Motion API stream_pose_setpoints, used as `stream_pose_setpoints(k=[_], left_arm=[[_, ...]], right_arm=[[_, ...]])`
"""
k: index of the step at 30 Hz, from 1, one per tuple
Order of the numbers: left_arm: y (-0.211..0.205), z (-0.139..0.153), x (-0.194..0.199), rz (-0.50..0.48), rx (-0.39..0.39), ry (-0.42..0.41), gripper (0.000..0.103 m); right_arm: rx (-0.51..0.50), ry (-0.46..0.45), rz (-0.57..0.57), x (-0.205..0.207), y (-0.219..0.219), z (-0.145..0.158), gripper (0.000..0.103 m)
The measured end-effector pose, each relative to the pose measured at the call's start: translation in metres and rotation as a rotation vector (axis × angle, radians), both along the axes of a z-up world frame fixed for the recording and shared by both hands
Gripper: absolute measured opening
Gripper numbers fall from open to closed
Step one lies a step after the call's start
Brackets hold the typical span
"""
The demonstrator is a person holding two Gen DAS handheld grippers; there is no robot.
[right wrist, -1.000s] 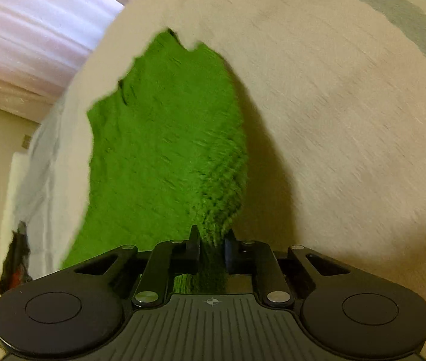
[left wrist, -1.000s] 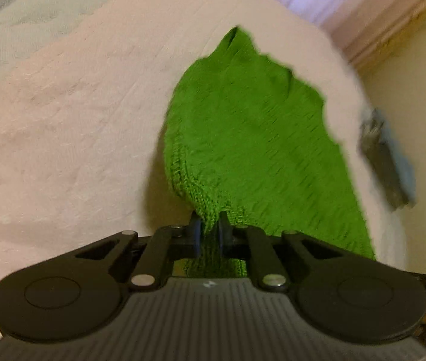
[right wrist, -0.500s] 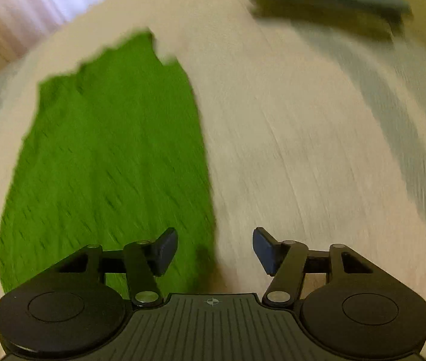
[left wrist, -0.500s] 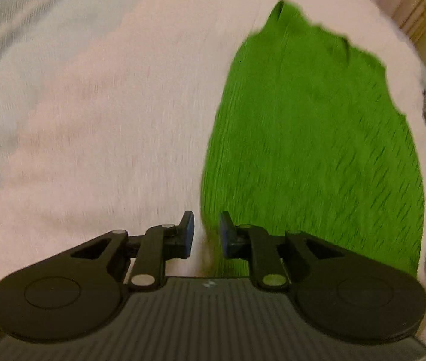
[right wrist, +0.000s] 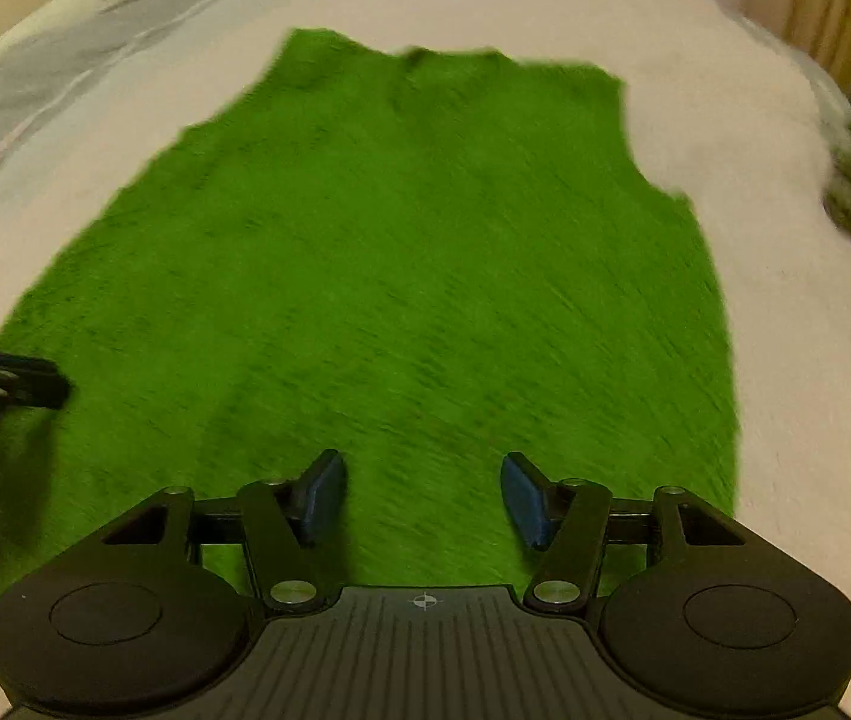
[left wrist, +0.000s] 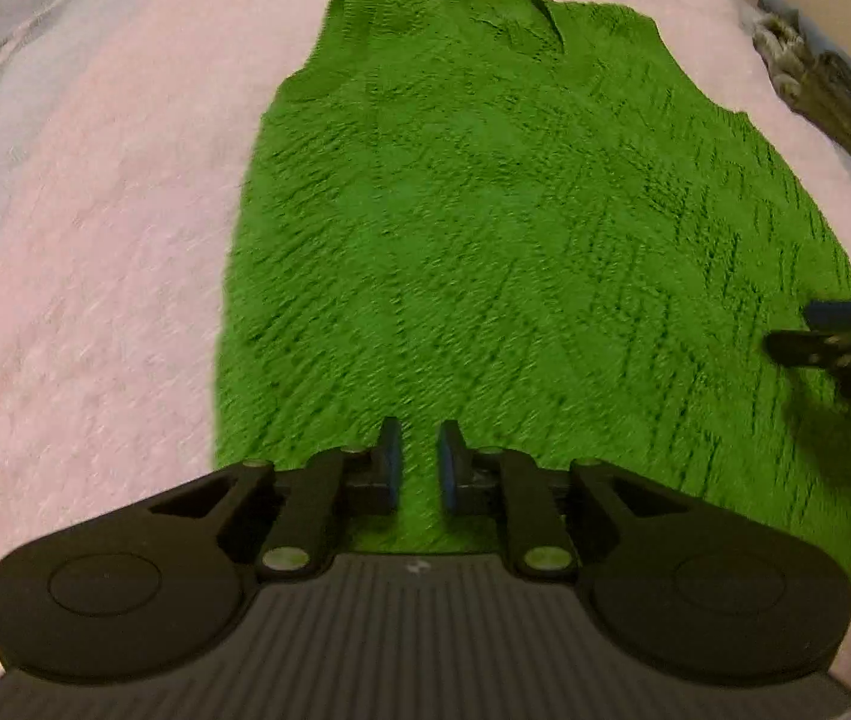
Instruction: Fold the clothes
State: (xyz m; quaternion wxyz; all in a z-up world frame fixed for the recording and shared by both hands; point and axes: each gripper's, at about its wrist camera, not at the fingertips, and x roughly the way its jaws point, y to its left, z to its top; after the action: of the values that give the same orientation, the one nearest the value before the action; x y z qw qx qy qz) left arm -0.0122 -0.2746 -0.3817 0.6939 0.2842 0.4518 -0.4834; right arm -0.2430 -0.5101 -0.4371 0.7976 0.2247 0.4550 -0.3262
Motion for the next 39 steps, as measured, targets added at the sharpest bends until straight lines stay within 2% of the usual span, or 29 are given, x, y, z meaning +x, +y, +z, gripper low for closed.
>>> stream_pose_setpoints(k=[2,4,6,9,12,15,18,19,22,25,30,32,35,36,39], left_arm=[[0.014,0.003,0.01,0.018,0.016,-0.01,0.011],[0.025,0.008,0.022,0.052,0.031,0.02,0.009],[0.023,0.016,0.029,0.064,0.015,0.039,0.008],[0.004,0.027,0.035,0.054,-0.022,0.025,0.009],[-0.034,0.023,0.037,-0.004,-0.052,0.032,0.009],[-0.072,-0.001,0.04,-0.039,-0.026,0.026,0.011],[-0.098,-0.022,0.053,-0.052,0.016,-0.013,0.011],[-0.105,-0.021,0.061,-0.037,0.008,-0.025,0.011],[-0.125,-0.008,0.089,0.025,-0.04,-0.052,0.01],[-0.143,0.004,0.103,0.013,-0.097,-0.008,0.011],[-0.184,-0.015,0.099,-0.077,-0.078,-0.001,0.012],[-0.202,-0.023,0.101,-0.093,-0.075,-0.015,0.012],[-0.231,-0.031,0.121,-0.066,-0.104,0.002,0.011],[-0.243,-0.032,0.127,-0.055,-0.119,0.004,0.007],[-0.276,-0.031,0.147,-0.021,-0.17,0.008,0.006]], right_arm=[[0.034,-0.003,-0.091,-0.023,-0.011,-0.001,0.041],[0.055,0.001,-0.153,-0.04,-0.017,0.009,0.039],[0.048,-0.01,-0.161,-0.038,-0.019,0.022,0.039],[0.017,-0.062,-0.102,-0.011,-0.018,0.036,0.039],[0.036,-0.106,-0.018,0.033,-0.015,0.031,0.039],[0.025,-0.05,0.011,0.068,-0.027,0.007,0.039],[0.021,-0.026,-0.079,0.074,-0.054,-0.007,0.039],[0.02,-0.02,-0.112,0.075,-0.064,-0.012,0.039],[-0.025,-0.04,-0.197,0.076,-0.091,0.006,0.039],[-0.052,-0.087,-0.174,0.083,-0.109,0.02,0.039],[-0.07,-0.007,-0.12,0.11,-0.139,-0.009,0.039],[-0.086,-0.02,-0.137,0.114,-0.155,-0.017,0.039],[-0.097,-0.047,-0.155,0.128,-0.188,-0.025,0.039],[-0.104,-0.049,-0.159,0.134,-0.199,-0.028,0.039],[-0.134,-0.084,-0.172,0.148,-0.226,-0.025,0.039]])
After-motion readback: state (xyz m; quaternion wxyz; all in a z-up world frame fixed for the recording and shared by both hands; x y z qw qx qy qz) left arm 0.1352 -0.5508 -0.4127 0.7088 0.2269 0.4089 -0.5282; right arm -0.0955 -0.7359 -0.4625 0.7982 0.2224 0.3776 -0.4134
